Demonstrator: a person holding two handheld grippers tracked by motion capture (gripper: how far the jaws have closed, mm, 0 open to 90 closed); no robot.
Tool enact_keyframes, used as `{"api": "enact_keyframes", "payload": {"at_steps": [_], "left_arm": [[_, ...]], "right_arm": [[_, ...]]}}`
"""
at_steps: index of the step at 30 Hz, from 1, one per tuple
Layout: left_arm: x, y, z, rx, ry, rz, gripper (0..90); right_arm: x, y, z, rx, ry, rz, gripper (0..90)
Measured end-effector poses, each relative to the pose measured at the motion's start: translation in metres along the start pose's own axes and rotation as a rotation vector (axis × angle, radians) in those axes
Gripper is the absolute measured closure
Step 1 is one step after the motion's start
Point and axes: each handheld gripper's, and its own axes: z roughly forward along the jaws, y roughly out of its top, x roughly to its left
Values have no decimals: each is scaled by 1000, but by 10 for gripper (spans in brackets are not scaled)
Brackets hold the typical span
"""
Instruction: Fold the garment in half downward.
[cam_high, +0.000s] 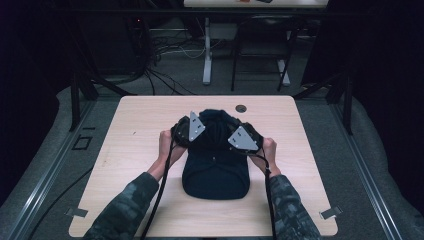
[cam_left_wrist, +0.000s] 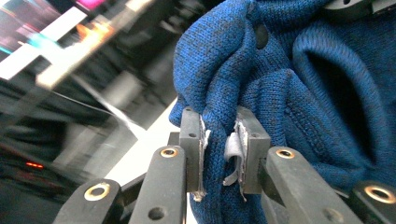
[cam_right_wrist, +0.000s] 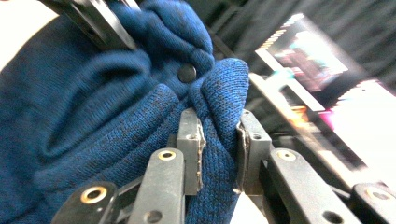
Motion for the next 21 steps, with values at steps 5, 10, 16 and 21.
{"api": "enact_keyframes", "payload": {"at_steps": [5,10,16,21], "left_arm": [[-3,9,-6,-115,111,61,769],[-20,-22,-1,-45,49,34,768],[-37,-41,-6,-7,12,45,766],[-46,-48,-12,1,1,47,766]], "right_arm": [[-16,26,-5,-95,-137,-8,749],[11,0,-8,-50,-55,-15,749],[30,-19,-12,-10,25,14,748],[40,-23,-20,-10,55,-1,748]]}}
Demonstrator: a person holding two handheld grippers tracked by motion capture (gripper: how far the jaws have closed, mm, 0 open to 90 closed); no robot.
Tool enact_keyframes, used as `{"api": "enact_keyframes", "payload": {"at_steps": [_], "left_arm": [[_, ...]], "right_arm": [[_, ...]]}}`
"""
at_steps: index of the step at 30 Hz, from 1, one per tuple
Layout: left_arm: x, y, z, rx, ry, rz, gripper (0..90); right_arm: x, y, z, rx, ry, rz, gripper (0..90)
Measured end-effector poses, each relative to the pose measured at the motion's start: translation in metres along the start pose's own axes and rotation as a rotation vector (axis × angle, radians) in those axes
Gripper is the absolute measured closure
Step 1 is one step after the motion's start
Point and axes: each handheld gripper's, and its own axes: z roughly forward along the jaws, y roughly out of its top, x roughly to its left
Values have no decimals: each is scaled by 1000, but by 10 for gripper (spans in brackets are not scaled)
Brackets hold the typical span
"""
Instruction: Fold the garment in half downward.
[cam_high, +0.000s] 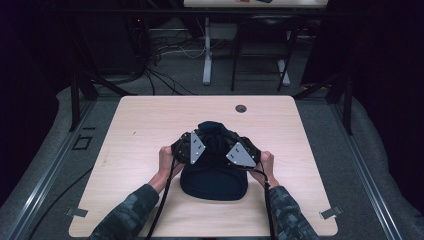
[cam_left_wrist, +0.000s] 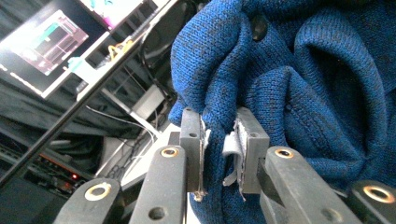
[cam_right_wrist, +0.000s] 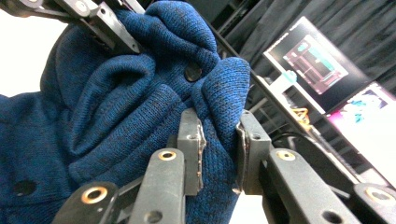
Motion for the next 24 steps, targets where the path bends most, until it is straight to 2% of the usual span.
{"api": "enact_keyframes", "payload": {"at_steps": [5,9,11,15,19,24], "left_arm": [[-3,0,-3,0,-7,-3,763],[-6,-2,-9,0,-24,0,759],[-8,-3,-12,14,-44,-3,757],[-9,-6,-17,25,-86,-9,754],[-7,-9,-22,44,-143,-52,751],[-10,-11,-27,52,-172,-63,750]], "right_arm": [[6,-2,-2,-7,11,0,747],[8,-3,-8,-4,46,-3,744],[9,-3,-11,0,63,-7,740],[9,-4,-17,14,119,18,733],[7,-4,-21,30,169,53,730],[9,-5,-25,45,206,66,729]]}}
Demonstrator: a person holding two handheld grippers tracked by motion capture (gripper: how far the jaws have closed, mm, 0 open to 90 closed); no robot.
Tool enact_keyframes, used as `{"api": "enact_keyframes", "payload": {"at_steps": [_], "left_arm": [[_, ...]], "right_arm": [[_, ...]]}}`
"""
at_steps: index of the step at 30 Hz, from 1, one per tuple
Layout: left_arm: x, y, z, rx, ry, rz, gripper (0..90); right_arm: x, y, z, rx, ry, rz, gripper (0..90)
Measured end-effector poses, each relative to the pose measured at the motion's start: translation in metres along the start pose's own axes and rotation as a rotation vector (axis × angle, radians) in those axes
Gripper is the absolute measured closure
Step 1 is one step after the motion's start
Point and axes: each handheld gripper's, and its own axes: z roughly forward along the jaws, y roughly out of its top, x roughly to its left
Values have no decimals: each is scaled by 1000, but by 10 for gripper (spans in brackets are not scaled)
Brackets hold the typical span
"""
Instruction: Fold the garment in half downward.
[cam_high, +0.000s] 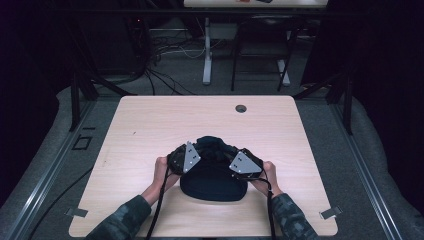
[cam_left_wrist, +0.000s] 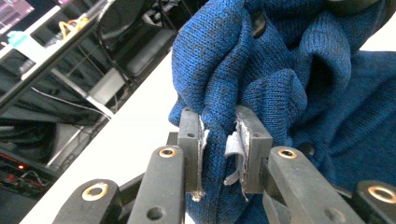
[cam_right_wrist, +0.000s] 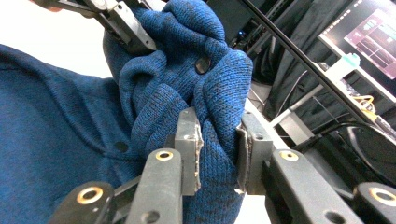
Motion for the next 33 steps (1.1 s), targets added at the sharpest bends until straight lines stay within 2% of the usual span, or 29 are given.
{"api": "enact_keyframes", "payload": {"at_steps": [7,19,25,27,33], "left_arm": [[-5,-5,-4,12,-34,-5,750],[-10,-10,-8,33,-75,-23,750],[-13,-13,-9,51,-101,-34,750],[-14,-14,-9,54,-111,-47,749],[-20,-16,-5,77,-135,-53,749]], "right_arm": [[1,-5,-3,29,50,16,726],[5,-6,-6,67,102,23,721],[6,-9,-5,85,114,11,721],[6,-10,-3,94,111,4,721],[3,-17,6,124,115,4,720]]}}
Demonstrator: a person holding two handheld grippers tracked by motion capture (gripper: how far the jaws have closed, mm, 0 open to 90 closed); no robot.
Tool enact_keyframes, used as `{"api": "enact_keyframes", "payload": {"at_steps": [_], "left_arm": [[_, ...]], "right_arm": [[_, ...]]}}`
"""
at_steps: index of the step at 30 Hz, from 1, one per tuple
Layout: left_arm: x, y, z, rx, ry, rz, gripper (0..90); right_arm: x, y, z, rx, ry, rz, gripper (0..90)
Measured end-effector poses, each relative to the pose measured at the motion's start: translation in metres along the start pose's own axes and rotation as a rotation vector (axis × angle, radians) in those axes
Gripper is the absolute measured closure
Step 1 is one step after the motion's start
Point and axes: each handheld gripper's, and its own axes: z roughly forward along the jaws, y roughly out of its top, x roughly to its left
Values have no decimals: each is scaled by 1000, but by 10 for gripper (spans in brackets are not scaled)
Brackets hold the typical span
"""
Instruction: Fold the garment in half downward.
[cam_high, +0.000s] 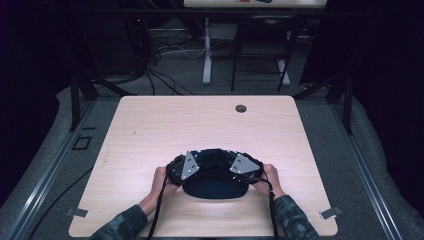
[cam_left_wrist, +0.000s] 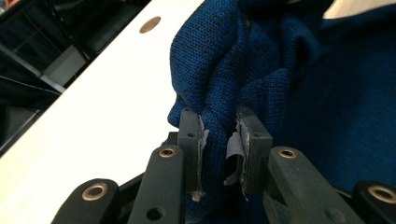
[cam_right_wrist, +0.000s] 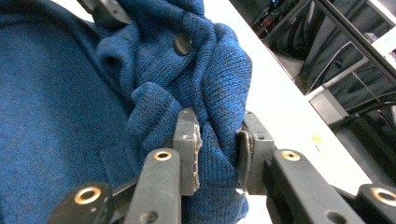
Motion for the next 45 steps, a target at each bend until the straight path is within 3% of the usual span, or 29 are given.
{"api": "enact_keyframes", "payload": {"at_steps": [5,13,17,22,27,32,36,41,45], "left_arm": [[-1,-1,4,16,-14,-4,746],[-1,-4,2,31,-54,-32,725],[-1,-4,-2,43,-86,-50,680],[1,-5,-11,63,-113,-76,552],[4,-10,-29,45,-110,-112,430],[9,-11,-48,15,-120,-149,390],[13,-6,-58,-14,-117,-153,377],[23,7,-61,-67,-93,-172,360],[31,15,-48,-54,-66,-194,346]], "right_arm": [[-4,-5,12,24,3,15,718],[-3,-2,5,40,30,8,693],[0,0,-3,49,53,17,671],[4,1,-16,61,86,25,637],[4,-3,-33,75,113,77,521],[-3,-4,-54,43,162,151,421],[-9,-3,-65,6,159,215,374],[-16,4,-59,7,139,276,345],[-21,9,-44,36,133,318,332]]}}
